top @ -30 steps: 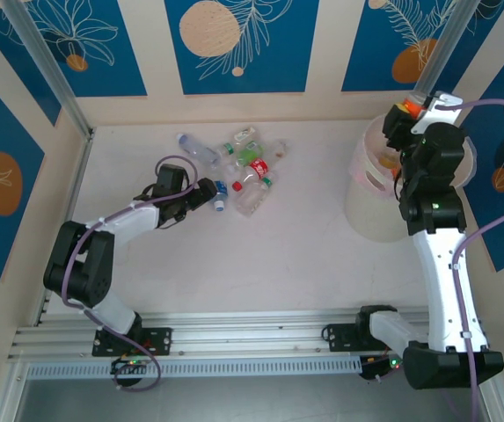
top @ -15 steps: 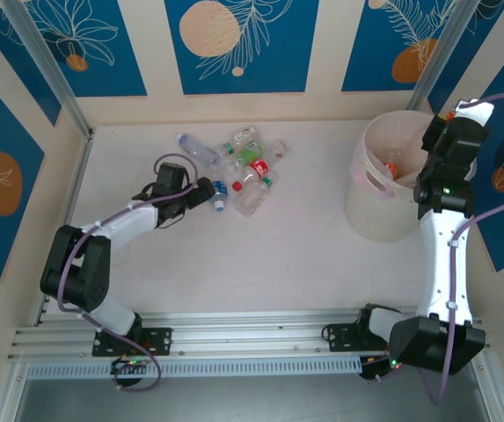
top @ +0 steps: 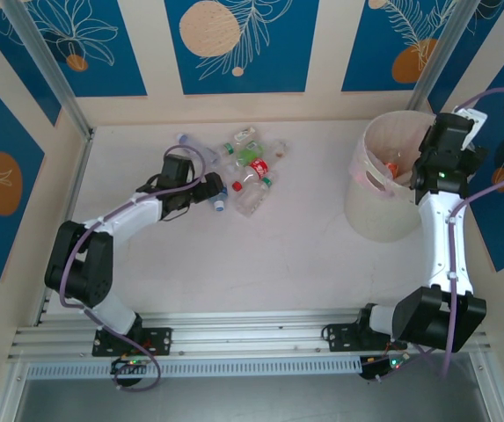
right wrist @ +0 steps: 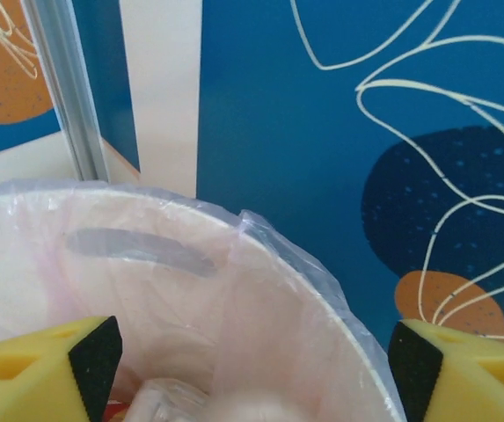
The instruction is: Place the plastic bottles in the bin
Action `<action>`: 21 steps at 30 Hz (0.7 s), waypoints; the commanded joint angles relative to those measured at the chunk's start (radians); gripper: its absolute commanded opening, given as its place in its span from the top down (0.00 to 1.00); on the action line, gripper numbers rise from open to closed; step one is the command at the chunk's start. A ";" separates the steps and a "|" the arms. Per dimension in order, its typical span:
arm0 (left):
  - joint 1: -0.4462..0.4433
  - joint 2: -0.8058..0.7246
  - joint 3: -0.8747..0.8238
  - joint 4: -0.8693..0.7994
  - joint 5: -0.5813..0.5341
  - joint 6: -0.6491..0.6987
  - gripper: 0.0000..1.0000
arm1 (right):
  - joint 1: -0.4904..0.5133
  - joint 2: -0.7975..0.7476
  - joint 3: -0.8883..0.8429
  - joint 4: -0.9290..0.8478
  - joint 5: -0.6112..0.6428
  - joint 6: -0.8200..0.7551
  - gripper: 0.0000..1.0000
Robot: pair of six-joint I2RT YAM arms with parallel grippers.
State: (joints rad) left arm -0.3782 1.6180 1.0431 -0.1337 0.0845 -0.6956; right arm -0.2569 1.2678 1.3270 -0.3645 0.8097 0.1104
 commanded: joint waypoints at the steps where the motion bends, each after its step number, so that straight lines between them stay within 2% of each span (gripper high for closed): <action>1: -0.010 -0.024 -0.021 0.013 -0.004 0.024 0.00 | 0.002 -0.040 0.045 -0.036 0.030 0.064 0.06; 7: -0.013 0.000 0.003 -0.021 0.000 0.026 0.00 | 0.025 -0.084 0.049 -0.067 0.013 0.118 0.01; 10: -0.026 0.014 0.021 -0.031 0.011 0.047 0.00 | 0.034 -0.127 0.045 -0.085 -0.067 0.172 0.00; 13: -0.053 0.025 0.043 -0.042 -0.003 0.061 0.00 | 0.038 -0.184 0.013 -0.066 -0.240 0.209 0.00; 16: -0.085 0.045 0.075 -0.095 -0.077 0.070 0.00 | 0.041 -0.241 -0.031 -0.023 -0.422 0.241 0.00; 19: -0.093 0.071 0.101 -0.130 -0.128 0.072 0.00 | 0.043 -0.272 -0.047 -0.015 -0.646 0.253 0.00; 21: -0.092 0.105 0.141 -0.157 -0.139 0.089 0.00 | 0.055 -0.284 -0.052 -0.015 -0.750 0.286 0.01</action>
State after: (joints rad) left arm -0.4675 1.6817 1.1301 -0.2211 0.0097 -0.6426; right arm -0.2165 0.9936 1.2945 -0.4095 0.3111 0.3424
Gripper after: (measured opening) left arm 0.999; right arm 0.995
